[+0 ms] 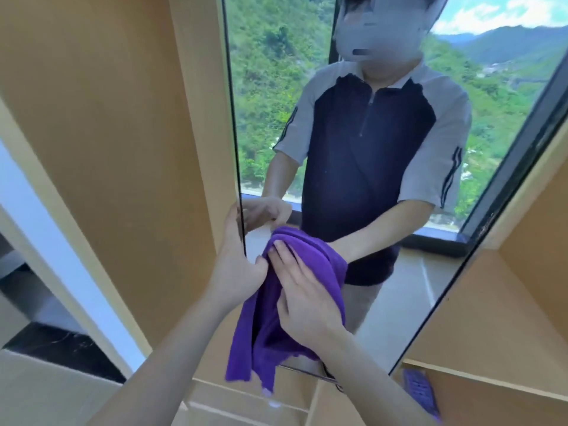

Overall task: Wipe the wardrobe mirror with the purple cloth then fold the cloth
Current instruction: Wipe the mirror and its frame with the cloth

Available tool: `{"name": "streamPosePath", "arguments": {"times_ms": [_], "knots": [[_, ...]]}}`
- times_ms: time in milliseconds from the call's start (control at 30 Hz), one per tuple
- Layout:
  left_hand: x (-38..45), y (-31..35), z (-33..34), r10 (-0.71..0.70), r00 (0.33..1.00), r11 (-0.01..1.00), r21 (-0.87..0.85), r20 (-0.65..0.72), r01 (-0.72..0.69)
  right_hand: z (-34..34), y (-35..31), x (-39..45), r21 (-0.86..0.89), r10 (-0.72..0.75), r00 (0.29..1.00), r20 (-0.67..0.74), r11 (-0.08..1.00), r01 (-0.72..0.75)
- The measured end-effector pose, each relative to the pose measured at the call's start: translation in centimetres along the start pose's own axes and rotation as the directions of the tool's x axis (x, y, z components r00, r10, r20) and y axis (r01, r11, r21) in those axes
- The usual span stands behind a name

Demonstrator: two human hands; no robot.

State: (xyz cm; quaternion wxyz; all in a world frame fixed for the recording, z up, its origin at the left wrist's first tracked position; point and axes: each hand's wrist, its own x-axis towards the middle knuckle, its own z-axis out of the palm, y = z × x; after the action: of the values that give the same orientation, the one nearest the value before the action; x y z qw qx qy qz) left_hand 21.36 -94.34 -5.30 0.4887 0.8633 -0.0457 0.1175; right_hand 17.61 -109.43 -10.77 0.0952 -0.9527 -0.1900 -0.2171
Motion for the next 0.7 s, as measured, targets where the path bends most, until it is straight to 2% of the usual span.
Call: {"name": "streamPosePath", "arguments": {"times_ms": [133, 233, 300, 333, 433, 500, 700], "knots": [[-2.0, 0.3, 0.5, 0.127, 0.991, 0.989, -0.075, -0.046, -0.130, -2.2, 1.9, -1.0, 0.039, 0.140, 0.974, -0.179, 0.990, -0.135], [-3.8, 1.0, 2.0, 0.189, 0.965, 0.981, 0.084, -0.184, -0.176, -4.3, 4.2, -1.5, 0.006, 0.235, 0.919, -0.316, 0.969, -0.246], [-4.6, 1.7, 3.3, 0.313, 0.917, 0.943, 0.194, -0.248, -0.269, -5.5, 5.7, -2.2, -0.007, 0.275, 0.883, -0.381, 0.954, -0.300], [-4.9, 2.1, 4.1, 0.387, 0.891, 0.914, 0.228, -0.239, -0.335, -5.9, 6.3, -2.6, -0.009, 0.290, 0.869, -0.401, 0.947, -0.320], [-5.7, 3.6, 6.3, 0.527, 0.846, 0.821, 0.310, -0.089, -0.479, -6.4, 7.5, -3.7, -0.002, 0.318, 0.840, -0.439, 0.935, -0.355], [-6.0, 4.1, 7.6, 0.529, 0.847, 0.798, 0.372, -0.052, -0.475, -6.5, 8.1, -4.0, 0.010, 0.328, 0.827, -0.456, 0.931, -0.365], [-5.4, 3.7, 8.6, 0.541, 0.839, 0.768, 0.443, -0.060, -0.463, -5.3, 9.6, -5.2, 0.089, 0.370, 0.763, -0.530, 0.919, -0.383]]}}
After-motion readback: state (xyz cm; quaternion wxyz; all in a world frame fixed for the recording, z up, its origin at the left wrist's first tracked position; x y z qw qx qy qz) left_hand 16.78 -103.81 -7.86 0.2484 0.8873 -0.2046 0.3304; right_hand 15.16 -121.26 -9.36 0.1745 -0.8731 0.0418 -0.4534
